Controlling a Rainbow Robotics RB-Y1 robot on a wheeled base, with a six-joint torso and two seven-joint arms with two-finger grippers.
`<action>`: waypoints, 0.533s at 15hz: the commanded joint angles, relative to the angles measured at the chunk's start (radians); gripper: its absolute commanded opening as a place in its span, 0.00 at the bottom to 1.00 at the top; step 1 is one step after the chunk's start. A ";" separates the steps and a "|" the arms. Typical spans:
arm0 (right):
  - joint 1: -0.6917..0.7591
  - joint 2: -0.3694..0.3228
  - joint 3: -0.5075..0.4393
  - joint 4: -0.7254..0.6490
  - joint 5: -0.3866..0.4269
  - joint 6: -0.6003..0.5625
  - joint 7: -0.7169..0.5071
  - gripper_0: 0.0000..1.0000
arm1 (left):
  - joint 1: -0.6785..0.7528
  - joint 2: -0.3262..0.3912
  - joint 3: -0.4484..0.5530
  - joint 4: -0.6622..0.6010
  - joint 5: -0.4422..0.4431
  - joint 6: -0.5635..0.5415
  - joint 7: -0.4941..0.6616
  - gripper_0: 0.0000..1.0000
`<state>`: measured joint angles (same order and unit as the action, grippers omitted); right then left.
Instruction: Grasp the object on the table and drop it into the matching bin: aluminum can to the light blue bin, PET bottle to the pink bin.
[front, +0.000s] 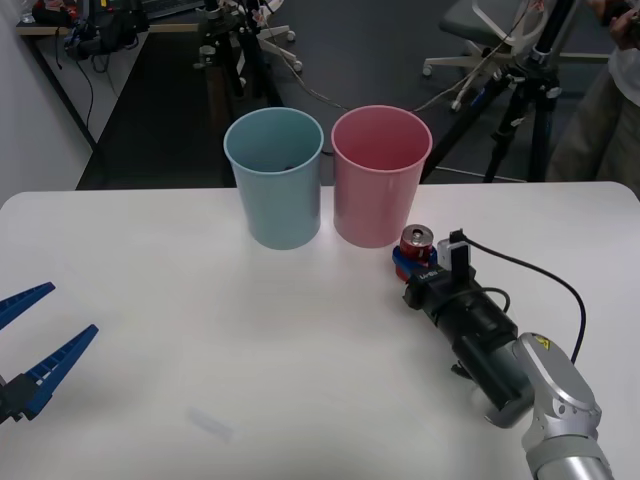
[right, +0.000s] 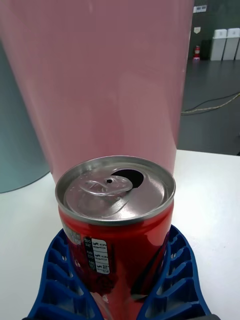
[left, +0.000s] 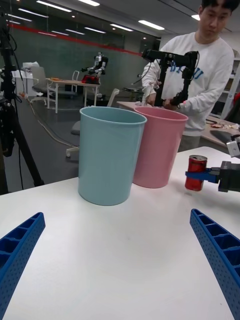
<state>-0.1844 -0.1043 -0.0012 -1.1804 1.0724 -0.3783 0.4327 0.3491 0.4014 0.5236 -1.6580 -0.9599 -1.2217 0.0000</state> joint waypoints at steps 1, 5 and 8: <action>0.089 -0.025 0.033 -0.128 -0.014 -0.004 -0.012 0.00 | 0.000 0.000 0.000 0.000 0.000 0.000 0.000 1.00; 0.215 -0.094 0.116 -0.337 -0.042 0.001 -0.043 0.00 | 0.000 0.000 0.000 0.000 0.000 0.000 0.000 1.00; 0.275 -0.135 0.168 -0.501 -0.002 0.002 -0.144 0.00 | 0.000 0.000 0.000 0.000 0.000 0.000 0.000 1.00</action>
<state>0.0771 -0.2292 0.1523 -1.6357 1.0515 -0.3771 0.3226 0.3491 0.4014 0.5236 -1.6580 -0.9599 -1.2217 0.0000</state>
